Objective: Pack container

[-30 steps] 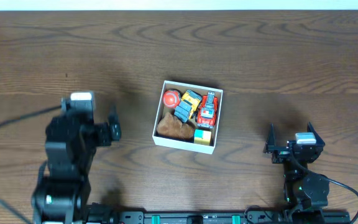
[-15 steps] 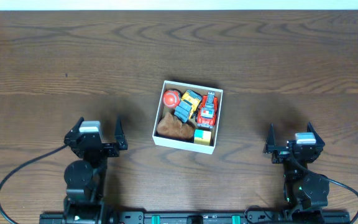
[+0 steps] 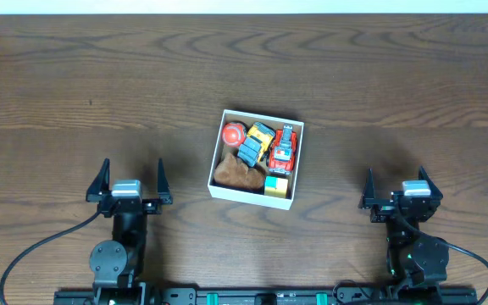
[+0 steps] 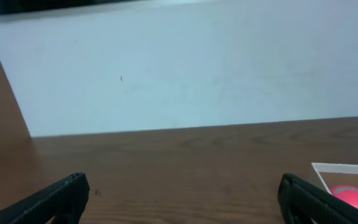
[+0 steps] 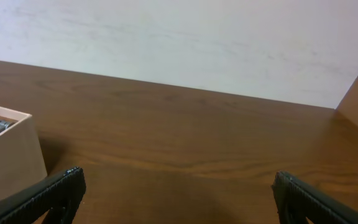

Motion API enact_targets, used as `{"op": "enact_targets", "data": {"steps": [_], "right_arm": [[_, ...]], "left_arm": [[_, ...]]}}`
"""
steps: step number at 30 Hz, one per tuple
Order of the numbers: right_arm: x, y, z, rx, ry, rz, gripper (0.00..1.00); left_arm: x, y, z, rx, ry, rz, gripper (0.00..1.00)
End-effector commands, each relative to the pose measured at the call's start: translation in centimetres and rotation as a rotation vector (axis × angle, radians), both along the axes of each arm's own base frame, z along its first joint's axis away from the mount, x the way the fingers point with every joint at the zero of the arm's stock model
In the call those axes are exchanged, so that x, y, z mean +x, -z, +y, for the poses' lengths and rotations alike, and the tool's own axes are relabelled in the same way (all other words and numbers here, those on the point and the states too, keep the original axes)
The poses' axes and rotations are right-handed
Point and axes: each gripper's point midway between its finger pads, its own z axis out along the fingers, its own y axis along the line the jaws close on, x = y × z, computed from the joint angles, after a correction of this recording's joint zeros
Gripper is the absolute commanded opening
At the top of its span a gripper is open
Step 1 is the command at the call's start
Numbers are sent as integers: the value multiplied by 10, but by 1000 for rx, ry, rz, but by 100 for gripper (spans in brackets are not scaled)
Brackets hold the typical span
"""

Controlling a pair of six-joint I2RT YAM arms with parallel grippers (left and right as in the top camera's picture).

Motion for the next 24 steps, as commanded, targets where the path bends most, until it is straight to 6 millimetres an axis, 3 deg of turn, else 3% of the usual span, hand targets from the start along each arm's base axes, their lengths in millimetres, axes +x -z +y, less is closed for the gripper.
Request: {"op": "enact_targets", "data": {"steps": [1,7,14,24], "right_arm": [[0,1,0,-13,-4,0,99],[0,1,0,-13,-4,0,99],[0,1,0,-13,-4,0,99],[0,1,0,-13,-4,0,99]], "left_arm": [[-3,0,-2,50,8,-3,98],[-7,33,-21,57,123,120,98],[-10,60,-21,-92,125,243,98],[-10,61,-22,-125,125,245,98]]}}
